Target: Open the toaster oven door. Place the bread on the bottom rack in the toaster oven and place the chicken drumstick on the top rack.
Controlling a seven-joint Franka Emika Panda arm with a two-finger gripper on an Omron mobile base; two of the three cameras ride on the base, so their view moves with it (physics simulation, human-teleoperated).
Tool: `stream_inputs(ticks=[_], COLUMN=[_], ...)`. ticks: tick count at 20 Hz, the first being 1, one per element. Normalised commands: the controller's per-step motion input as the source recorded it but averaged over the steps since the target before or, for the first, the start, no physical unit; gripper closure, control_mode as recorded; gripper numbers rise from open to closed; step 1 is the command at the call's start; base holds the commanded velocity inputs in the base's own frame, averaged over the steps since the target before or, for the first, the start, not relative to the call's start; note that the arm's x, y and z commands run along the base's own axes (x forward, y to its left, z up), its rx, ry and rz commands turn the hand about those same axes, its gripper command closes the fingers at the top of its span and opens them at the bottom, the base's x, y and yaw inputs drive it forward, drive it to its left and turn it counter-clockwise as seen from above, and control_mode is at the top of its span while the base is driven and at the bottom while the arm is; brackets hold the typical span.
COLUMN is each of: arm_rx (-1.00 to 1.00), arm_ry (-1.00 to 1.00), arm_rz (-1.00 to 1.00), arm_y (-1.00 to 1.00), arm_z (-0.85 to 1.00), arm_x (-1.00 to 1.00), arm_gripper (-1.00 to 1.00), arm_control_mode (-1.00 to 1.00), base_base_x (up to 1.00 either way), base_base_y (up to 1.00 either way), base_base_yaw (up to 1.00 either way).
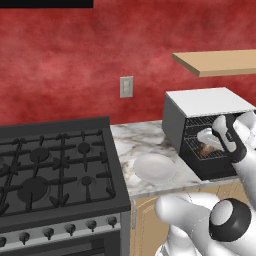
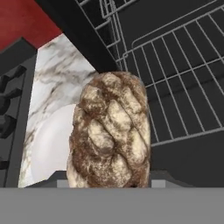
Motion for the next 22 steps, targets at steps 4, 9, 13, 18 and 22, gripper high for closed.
stream_inputs(ticks=[4,9,13,18,22], arm_rx=[0.00,0.00,-0.05,-0.05,-0.02], arm_ry=[0.03,0.01,0.00,-0.02,-0.03], arm_rz=[0.22,0.13,0.10,0.10,0.08], arm_y=[-0.42,-0.21,-0.16,-0.20,-0.22], arm_z=[0.00,0.00,-0.05,-0.11,-0.15], arm_x=[0.13,0.24,0.13,0.12,0.05], arm_gripper=[1.00,1.00,1.00,1.00,1.00], arm_control_mode=[-1.00,-1.00,-1.00,-1.00,-1.00], base_base_x=[0.00,0.00,0.00,0.00,0.00], base_base_y=[0.00,0.00,0.00,0.00,0.00], base_base_yaw=[0.00,0.00,0.00,0.00,0.00])
